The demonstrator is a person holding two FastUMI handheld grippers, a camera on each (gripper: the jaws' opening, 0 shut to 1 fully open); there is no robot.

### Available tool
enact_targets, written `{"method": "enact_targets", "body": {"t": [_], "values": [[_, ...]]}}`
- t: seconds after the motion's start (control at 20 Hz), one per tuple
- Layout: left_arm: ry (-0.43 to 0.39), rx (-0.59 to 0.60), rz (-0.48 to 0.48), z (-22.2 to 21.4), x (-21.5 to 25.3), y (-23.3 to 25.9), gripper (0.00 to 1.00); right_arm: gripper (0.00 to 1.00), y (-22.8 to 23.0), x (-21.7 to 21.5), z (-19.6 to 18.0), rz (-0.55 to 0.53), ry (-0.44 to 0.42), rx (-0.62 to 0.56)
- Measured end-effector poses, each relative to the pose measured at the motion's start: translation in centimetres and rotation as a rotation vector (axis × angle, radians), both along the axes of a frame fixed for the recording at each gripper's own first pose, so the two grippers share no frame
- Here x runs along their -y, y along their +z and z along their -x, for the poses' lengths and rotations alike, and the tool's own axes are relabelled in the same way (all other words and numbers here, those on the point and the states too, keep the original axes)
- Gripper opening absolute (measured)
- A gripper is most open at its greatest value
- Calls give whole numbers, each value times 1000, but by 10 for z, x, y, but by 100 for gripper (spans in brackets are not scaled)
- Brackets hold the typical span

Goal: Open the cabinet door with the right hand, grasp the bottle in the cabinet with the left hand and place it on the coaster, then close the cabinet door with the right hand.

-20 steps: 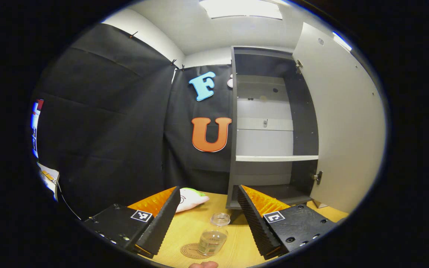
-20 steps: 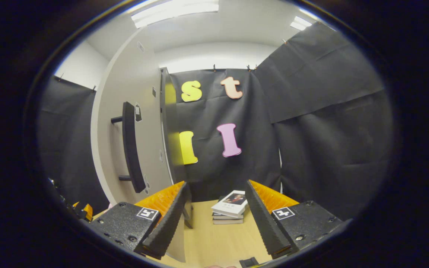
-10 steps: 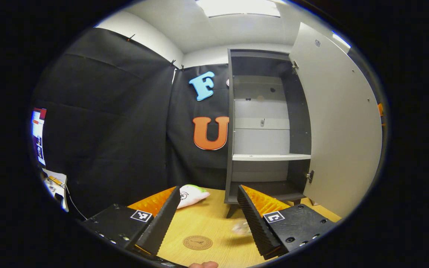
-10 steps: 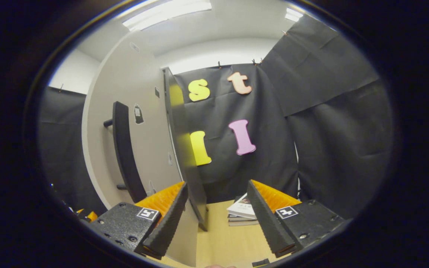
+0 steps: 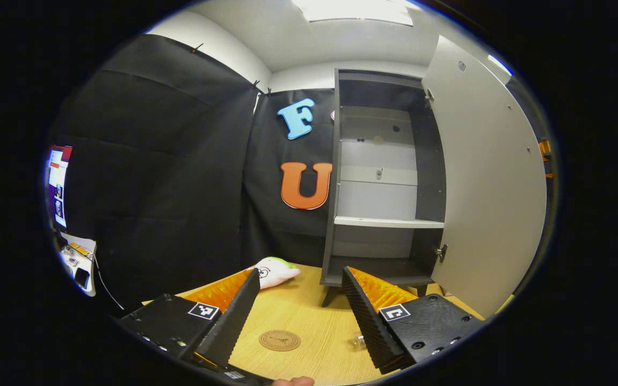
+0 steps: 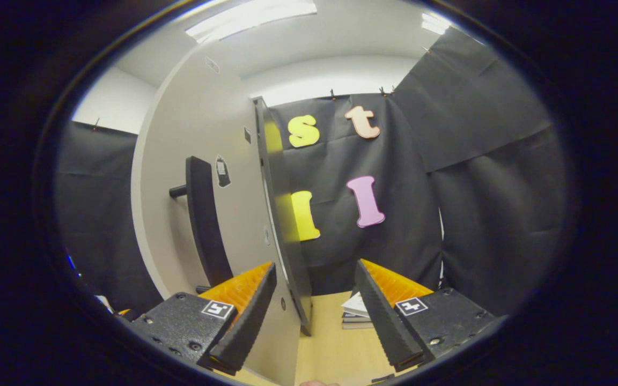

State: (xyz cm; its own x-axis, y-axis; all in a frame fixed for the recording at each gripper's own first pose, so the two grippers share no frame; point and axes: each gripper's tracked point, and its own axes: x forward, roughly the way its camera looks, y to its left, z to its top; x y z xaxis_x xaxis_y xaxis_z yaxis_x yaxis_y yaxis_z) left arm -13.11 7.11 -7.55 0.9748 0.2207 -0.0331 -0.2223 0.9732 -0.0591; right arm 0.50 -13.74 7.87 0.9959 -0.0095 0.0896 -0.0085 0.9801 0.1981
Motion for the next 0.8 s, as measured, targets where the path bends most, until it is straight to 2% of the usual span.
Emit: {"method": "enact_targets", "body": {"t": [0.2, 0.35, 0.4, 0.8], "values": [[-5, 11, -40, 0, -5, 8, 93, 94, 2, -25, -2, 43, 27, 12], [-14, 11, -53, 2, -9, 10, 93, 93, 2, -63, -1, 75, 81, 11], [-20, 8, -54, 2, -9, 10, 93, 94, 16, -83, 5, 80, 108, 7], [-96, 37, -106, -4, -8, 23, 93, 94, 35, -196, -35, 86, 286, 52]]}}
